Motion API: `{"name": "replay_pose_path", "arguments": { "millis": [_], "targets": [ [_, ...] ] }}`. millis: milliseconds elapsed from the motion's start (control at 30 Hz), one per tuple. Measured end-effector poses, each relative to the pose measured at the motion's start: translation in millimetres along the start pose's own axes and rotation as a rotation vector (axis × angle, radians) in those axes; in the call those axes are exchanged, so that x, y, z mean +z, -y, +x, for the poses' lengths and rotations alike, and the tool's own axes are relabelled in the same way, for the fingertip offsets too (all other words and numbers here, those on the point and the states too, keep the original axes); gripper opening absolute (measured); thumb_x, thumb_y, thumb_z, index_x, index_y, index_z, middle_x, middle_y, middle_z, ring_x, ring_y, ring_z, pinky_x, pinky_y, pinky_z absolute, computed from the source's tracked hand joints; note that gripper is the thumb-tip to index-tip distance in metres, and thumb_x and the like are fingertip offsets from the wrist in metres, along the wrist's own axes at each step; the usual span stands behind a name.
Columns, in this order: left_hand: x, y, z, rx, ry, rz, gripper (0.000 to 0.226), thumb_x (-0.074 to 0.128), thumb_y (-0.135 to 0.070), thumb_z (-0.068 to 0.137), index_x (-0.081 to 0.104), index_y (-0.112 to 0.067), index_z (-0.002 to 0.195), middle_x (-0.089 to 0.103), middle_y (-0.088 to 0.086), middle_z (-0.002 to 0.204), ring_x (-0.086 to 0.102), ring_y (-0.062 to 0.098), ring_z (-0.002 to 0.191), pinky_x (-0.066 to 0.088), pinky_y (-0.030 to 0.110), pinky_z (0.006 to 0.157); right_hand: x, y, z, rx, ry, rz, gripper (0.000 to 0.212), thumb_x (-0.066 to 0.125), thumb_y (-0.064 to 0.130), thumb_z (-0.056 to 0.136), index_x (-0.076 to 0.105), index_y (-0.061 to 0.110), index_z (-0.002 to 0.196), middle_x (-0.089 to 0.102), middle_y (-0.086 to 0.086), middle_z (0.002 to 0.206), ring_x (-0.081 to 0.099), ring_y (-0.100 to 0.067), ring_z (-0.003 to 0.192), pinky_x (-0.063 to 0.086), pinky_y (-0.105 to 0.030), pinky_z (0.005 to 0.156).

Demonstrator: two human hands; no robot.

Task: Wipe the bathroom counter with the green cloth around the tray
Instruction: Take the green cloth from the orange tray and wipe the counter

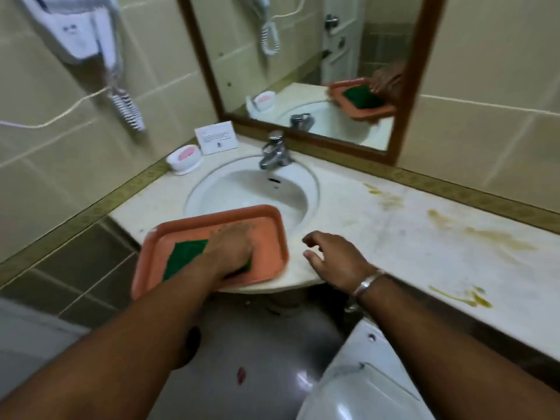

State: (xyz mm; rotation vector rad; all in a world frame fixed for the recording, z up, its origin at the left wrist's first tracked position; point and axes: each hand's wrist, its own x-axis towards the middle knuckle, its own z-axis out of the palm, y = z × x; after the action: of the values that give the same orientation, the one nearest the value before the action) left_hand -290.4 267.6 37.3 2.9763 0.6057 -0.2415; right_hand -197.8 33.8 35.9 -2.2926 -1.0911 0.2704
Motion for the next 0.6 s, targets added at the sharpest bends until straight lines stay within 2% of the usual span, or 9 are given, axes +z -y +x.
{"name": "replay_pose_path", "arguments": {
  "millis": [100,167,233,300,367,433,533,600],
  "targets": [
    [4,95,-19,-0.185,0.063,0.033,0.051,0.050,-0.041,0.094,0.047,-0.018,0.140,0.052,0.007,0.143,0.047,0.026,0.130,0.035,0.044,0.110,56,49,59,-0.048,0.164,-0.115,0.039,0.053,0.033,0.090,0.053,0.017,0.126,0.065,-0.009,0.121,0.059,-0.032,0.108,0.047,-0.040,0.088],
    [11,132,-29,-0.295,0.080,0.026,0.047,0.054,-0.048,0.092,0.055,-0.017,0.127,0.061,0.007,0.128,0.055,0.025,0.117,0.042,0.040,0.102,86,67,87,-0.033,0.253,-0.185,0.037,0.053,0.037,0.089,0.052,0.017,0.121,0.064,-0.011,0.118,0.059,-0.033,0.104,0.048,-0.039,0.085],
    [21,160,-32,-0.462,0.097,-0.121,0.051,0.052,-0.060,0.089,0.060,-0.014,0.111,0.067,0.008,0.110,0.061,0.025,0.100,0.048,0.039,0.090,115,83,115,0.001,0.308,-0.231,0.039,0.055,0.043,0.087,0.052,0.016,0.115,0.063,-0.012,0.114,0.059,-0.033,0.100,0.048,-0.040,0.082],
    [31,169,-27,-0.605,0.124,-0.346,0.059,0.052,-0.069,0.085,0.062,-0.013,0.102,0.068,0.007,0.100,0.063,0.024,0.090,0.050,0.036,0.081,132,88,134,0.080,0.326,-0.216,0.044,0.062,0.050,0.082,0.052,0.015,0.107,0.062,-0.011,0.105,0.059,-0.032,0.093,0.048,-0.038,0.078],
    [38,176,-19,-0.709,0.118,-0.528,0.058,0.064,-0.070,0.075,0.061,-0.014,0.092,0.067,0.004,0.091,0.063,0.022,0.083,0.049,0.032,0.071,146,93,152,0.215,0.347,-0.121,0.046,0.074,0.053,0.071,0.051,0.016,0.086,0.058,-0.003,0.084,0.058,-0.025,0.078,0.045,-0.032,0.068],
    [43,183,-11,-0.766,0.113,-0.672,0.055,0.079,-0.060,0.066,0.060,-0.014,0.089,0.067,0.003,0.087,0.065,0.020,0.079,0.051,0.032,0.067,156,97,168,0.326,0.401,0.004,0.045,0.085,0.046,0.062,0.052,0.017,0.071,0.058,0.002,0.070,0.057,-0.018,0.065,0.042,-0.026,0.058],
    [54,194,-4,-0.799,0.114,-0.939,0.056,0.091,-0.034,0.063,0.065,-0.005,0.104,0.072,0.009,0.098,0.070,0.025,0.088,0.058,0.037,0.081,166,101,184,0.414,0.454,0.103,0.037,0.089,0.035,0.059,0.061,0.016,0.073,0.064,-0.001,0.070,0.060,-0.017,0.063,0.041,-0.025,0.051],
    [54,199,-1,-0.803,0.119,-1.115,0.051,0.089,-0.019,0.065,0.067,-0.003,0.108,0.074,0.012,0.095,0.072,0.024,0.081,0.060,0.032,0.071,166,101,190,0.441,0.494,0.129,0.034,0.087,0.035,0.061,0.063,0.015,0.075,0.066,-0.002,0.073,0.062,-0.019,0.065,0.044,-0.026,0.052]
  ]
}}
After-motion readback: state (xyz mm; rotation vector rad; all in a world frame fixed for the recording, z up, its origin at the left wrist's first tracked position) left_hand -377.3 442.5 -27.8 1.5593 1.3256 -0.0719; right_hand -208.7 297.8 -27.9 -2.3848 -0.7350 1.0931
